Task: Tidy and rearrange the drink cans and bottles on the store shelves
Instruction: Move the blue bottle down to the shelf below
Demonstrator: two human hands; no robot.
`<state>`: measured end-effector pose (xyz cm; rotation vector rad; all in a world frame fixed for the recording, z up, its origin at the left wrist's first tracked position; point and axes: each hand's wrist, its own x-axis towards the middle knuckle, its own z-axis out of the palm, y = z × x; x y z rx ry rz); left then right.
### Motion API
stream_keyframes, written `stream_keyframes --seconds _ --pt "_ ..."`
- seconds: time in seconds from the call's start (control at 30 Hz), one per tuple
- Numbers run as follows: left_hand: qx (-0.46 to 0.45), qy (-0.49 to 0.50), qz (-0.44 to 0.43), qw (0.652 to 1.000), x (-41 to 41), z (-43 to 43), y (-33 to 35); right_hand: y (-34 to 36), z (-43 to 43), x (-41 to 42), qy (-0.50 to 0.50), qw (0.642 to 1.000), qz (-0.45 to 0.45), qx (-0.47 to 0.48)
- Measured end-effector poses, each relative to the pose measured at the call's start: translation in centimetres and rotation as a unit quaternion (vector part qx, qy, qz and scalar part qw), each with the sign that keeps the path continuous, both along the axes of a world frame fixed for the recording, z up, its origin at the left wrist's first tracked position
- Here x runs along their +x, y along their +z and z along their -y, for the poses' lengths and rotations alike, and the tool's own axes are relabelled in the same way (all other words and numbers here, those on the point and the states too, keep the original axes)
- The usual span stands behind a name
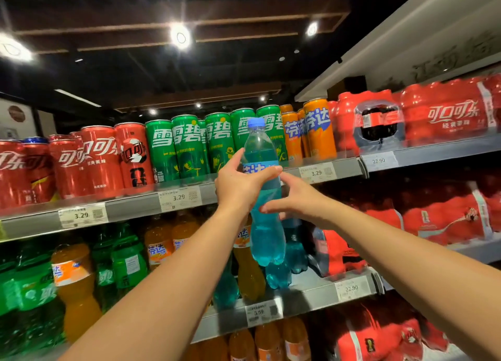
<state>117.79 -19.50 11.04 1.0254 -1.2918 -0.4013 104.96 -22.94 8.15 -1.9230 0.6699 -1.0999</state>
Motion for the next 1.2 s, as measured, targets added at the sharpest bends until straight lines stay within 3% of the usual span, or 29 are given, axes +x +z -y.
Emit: stream_keyframes --seconds 0.27,0.47,0.73,1.0,1.2 --pt "0.043 -0.072 -0.001 0.996 0.8 -0.6 -3.8 -4.2 -1.2 0.2 -0.058 0.998 0.002 0.03" --pt "0.124 -0.1 -0.024 0.987 0.9 -0.7 -7.5 -8.9 -2.1 -0.5 -0.083 0.993 -0.004 0.087" --pt "0.236 -0.197 -0.098 0.947 0.1 -1.1 -12.4 -13.5 -3.0 -1.7 -0.133 0.979 -0.02 0.152" --pt "0.291 -0.214 -0.148 0.921 -1.4 0.6 -13.9 -13.4 -0.4 -3.3 -0.161 0.972 -0.018 0.169" --pt "0.28 -0.219 -0.165 0.92 -2.2 2.2 -13.7 -12.2 2.7 -4.0 -0.17 0.973 -0.025 0.155"
